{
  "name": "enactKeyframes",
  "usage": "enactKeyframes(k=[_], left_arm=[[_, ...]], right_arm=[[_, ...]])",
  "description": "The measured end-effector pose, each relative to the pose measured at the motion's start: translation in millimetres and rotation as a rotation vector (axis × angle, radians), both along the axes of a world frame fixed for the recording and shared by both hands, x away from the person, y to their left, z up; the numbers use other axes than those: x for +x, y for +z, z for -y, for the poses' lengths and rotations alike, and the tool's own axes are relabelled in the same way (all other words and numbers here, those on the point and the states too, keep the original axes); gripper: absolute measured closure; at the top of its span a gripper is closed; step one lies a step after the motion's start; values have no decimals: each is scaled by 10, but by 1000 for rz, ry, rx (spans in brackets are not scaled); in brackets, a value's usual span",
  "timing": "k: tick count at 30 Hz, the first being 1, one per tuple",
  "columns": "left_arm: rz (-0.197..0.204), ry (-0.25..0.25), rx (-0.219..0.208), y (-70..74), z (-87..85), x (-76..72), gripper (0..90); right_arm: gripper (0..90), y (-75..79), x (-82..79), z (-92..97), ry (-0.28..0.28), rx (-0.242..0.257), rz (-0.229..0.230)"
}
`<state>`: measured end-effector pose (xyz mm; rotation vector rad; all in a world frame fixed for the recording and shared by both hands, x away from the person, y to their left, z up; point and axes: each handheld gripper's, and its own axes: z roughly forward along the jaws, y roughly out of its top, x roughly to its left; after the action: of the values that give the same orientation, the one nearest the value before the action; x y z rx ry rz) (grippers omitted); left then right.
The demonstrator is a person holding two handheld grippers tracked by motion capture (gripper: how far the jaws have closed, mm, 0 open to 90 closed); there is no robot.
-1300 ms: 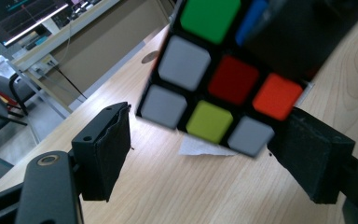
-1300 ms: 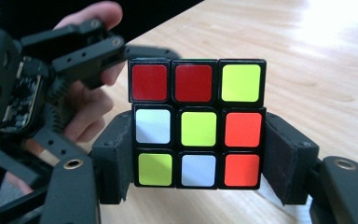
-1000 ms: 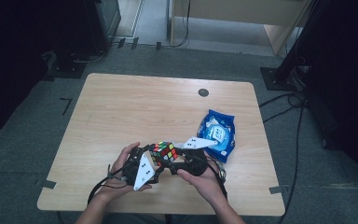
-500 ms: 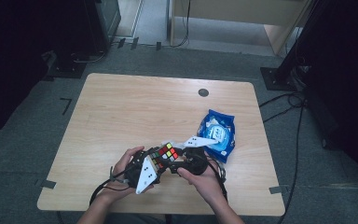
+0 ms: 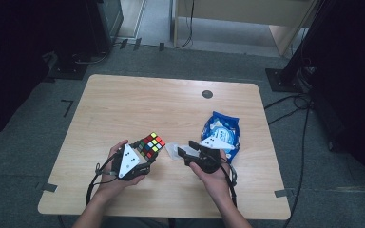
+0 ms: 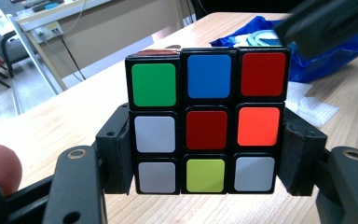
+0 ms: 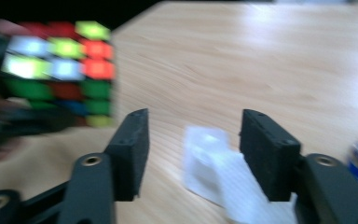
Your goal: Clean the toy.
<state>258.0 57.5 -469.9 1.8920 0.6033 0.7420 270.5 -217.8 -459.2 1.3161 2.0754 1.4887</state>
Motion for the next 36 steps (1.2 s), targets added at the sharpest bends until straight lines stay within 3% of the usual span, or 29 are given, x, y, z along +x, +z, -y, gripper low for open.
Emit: enactKeyframes(k=[2,4,6,11,13,18,21,24,27,30,32,34,36], left_arm=[[-4,-5,-3,-1,8,-3,341],[-6,-7,-3,-9,28,-6,341],[-10,-10,-3,-22,50,-11,341],[-20,-22,-1,-47,85,-27,341],[-21,-26,-2,-51,93,-33,341],[-29,-27,-14,-48,78,-30,341],[-34,-32,-16,-50,63,-27,341],[-45,-44,-20,-63,71,-30,341],[-50,-58,-16,-73,91,-35,341],[-55,-68,-20,-79,111,-43,341],[-60,-81,-28,-82,131,-55,341],[-61,-96,-20,-82,160,-74,341],[-56,-109,-20,-80,205,-103,341]], right_arm=[[468,-146,50,-12,-52,-54,-23],[464,-244,75,-30,-86,-65,-50],[404,-325,94,-71,-136,-87,-64],[389,-477,158,-195,-177,-184,-76],[423,-538,178,-226,-180,-223,-86],[629,-620,188,-250,-176,-335,-64],[828,-607,196,-188,-156,-331,-72],[870,-549,178,-114,-112,-252,-94],[874,-362,54,-115,-49,-170,-5],[874,-42,-136,-157,38,-100,161],[874,123,-236,-190,89,-70,241],[874,259,-327,-242,153,-31,297],[874,324,-395,-314,207,-30,322]])
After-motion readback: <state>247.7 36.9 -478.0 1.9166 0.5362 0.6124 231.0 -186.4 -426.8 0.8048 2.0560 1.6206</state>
